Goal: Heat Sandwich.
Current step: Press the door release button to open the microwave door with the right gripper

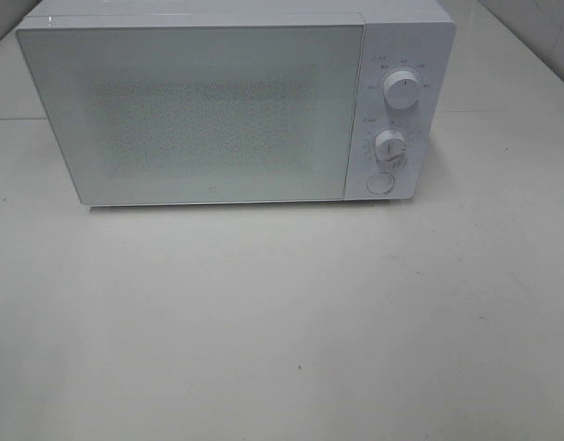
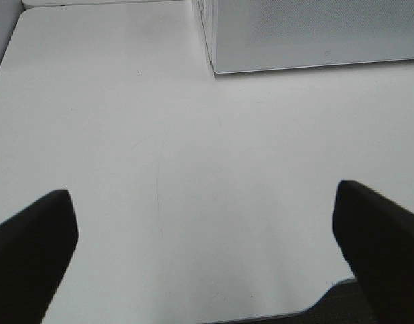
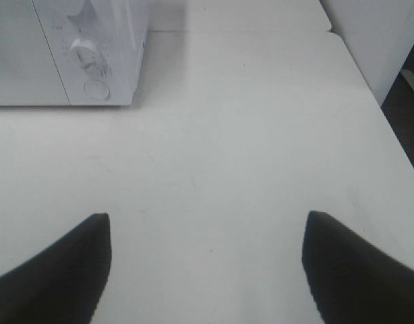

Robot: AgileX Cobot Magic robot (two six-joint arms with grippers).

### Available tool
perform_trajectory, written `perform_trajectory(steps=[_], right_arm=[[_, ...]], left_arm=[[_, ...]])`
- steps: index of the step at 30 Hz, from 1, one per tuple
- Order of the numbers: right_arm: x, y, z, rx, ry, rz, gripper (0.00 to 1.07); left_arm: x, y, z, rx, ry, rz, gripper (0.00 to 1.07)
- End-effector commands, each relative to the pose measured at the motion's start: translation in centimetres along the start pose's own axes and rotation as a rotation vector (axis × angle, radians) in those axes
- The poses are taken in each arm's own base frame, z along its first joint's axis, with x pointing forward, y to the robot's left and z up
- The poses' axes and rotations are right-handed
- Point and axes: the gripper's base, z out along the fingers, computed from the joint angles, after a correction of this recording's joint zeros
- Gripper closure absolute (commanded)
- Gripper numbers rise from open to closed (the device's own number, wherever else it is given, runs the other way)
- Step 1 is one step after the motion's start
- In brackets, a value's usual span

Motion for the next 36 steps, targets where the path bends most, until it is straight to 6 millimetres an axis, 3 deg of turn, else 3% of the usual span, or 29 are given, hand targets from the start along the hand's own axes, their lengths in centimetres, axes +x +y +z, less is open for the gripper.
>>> perform_trajectory(steps=[1, 12, 18, 36], right_arm=[[-1.1, 0.0, -0.4, 0.005, -0.057, 0.007, 0.32], [-5.1, 0.5, 3.0, -0.022, -0.113, 0.001, 0.32], [-7.2, 0.9, 6.0, -0.031, -0.121, -0.008, 0.32], [-9.3, 1.8, 14.9, -0.057, -0.054, -0.011, 0.32]], left_arm=[[0.0, 0.0, -0.2, 0.003, -0.026, -0.007, 0.09], [0.0, 0.0, -0.2, 0.003, -0.026, -0.007, 0.09], [0.0, 0.0, -0.2, 0.003, -0.026, -0.007, 0.09], [0.0, 0.0, -0.2, 0.003, -0.026, -0.007, 0.09]])
